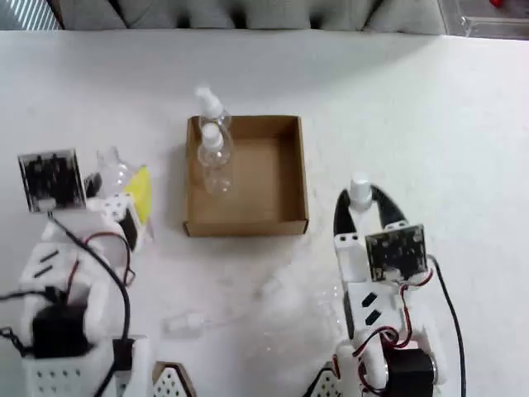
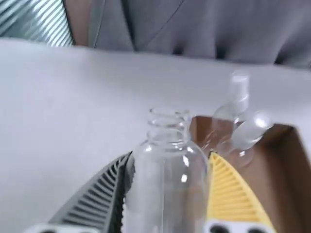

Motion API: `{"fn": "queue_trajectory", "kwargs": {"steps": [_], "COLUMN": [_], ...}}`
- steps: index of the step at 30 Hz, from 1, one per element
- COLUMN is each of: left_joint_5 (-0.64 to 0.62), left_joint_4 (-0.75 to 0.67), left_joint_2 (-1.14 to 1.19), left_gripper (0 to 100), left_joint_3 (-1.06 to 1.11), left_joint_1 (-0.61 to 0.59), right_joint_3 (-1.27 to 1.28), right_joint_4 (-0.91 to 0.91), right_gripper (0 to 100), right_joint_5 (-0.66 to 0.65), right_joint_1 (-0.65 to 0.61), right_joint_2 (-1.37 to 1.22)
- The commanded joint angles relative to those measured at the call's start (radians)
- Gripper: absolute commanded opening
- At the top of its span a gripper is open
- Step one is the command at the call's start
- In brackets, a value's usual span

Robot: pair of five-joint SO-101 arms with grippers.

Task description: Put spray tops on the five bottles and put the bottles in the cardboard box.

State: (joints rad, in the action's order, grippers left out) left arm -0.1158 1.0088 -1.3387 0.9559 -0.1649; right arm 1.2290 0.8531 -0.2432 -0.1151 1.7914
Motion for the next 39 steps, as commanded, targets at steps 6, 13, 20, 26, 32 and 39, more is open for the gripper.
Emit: {"fn": "queue_trajectory", "kwargs": {"steps": [6, 13, 20, 26, 32, 39], "left_joint_5": [-0.011, -0.011, -0.012, -0.011, -0.005, -0.009], "left_joint_4": [-0.212, -0.382, -0.456, -0.437, -0.414, -0.413], "left_joint_2": [-0.240, -0.248, -0.283, -0.503, -0.489, -0.489], "left_gripper": [2, 2, 2, 2, 2, 2], "left_joint_3": [-0.037, 0.043, 0.215, 0.341, 0.399, 0.417], "left_joint_1": [0.248, 0.446, 0.562, 0.619, 0.622, 0.621], "right_joint_3": [-0.098, -0.485, -0.985, -1.290, -1.413, -1.415], "right_joint_4": [-0.452, -0.374, -0.191, -0.102, -0.013, 0.053], "right_gripper": [1.5, 1.5, 1.5, 1.5, 1.5, 1.5], "right_joint_5": [0.178, 0.180, 0.180, 0.181, 0.181, 0.183], "right_joint_1": [-0.018, -0.186, -0.283, -0.343, -0.466, -0.624], "right_joint_2": [-0.024, -0.278, -0.585, -0.771, -0.883, -0.947]}}
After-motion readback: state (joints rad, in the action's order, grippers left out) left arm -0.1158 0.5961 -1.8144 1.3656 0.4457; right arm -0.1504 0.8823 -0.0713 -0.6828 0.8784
